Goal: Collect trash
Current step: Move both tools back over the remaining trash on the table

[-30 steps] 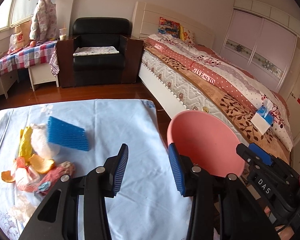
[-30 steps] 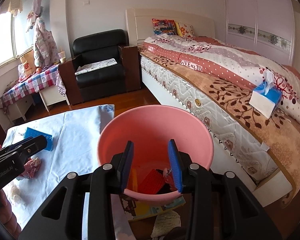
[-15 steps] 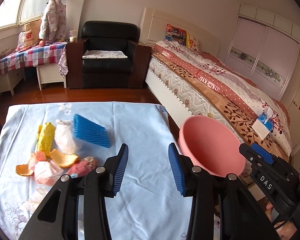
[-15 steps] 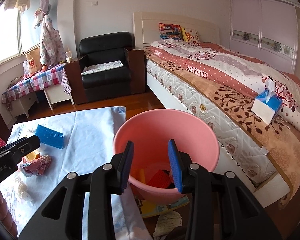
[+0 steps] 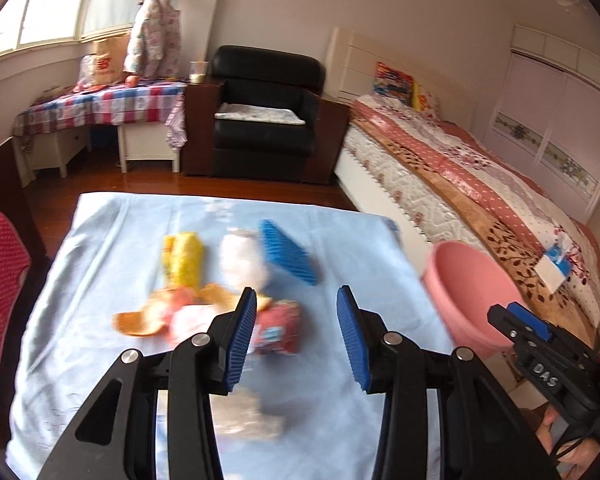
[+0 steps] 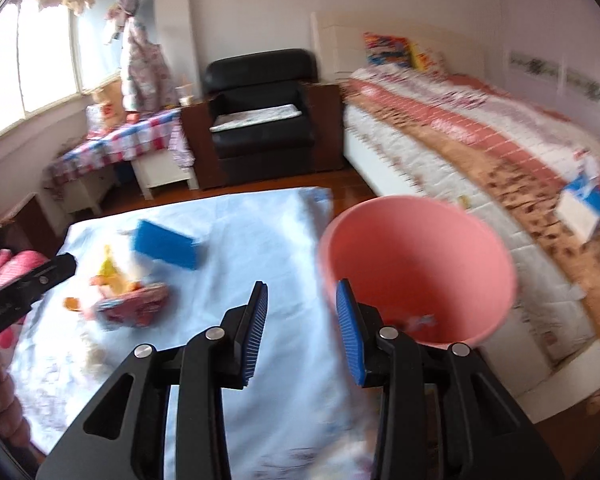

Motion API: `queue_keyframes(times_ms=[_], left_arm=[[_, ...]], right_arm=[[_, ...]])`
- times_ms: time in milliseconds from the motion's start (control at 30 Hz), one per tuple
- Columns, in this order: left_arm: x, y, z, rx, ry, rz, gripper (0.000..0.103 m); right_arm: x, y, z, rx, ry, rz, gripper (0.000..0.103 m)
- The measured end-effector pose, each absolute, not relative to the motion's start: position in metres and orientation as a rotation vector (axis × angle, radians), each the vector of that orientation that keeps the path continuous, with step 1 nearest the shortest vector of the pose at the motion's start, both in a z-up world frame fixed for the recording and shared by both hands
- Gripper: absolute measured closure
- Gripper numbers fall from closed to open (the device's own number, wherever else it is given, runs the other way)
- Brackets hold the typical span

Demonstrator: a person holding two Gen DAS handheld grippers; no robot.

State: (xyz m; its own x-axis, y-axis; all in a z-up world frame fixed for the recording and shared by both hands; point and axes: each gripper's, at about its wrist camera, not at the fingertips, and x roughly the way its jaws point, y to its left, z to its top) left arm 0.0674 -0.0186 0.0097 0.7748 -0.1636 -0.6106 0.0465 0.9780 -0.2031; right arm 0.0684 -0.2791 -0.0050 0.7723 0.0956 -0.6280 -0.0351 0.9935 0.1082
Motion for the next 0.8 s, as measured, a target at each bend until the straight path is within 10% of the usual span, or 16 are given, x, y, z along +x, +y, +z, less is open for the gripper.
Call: queue_keyframes(times_ms=[800], left_arm=[[0.033,0.117,-0.045,-0.242,0.783,0.087,0.059]], right_arm=[[0.061,-0.142,-0.048,0.116,0.903,0.658,0.066]])
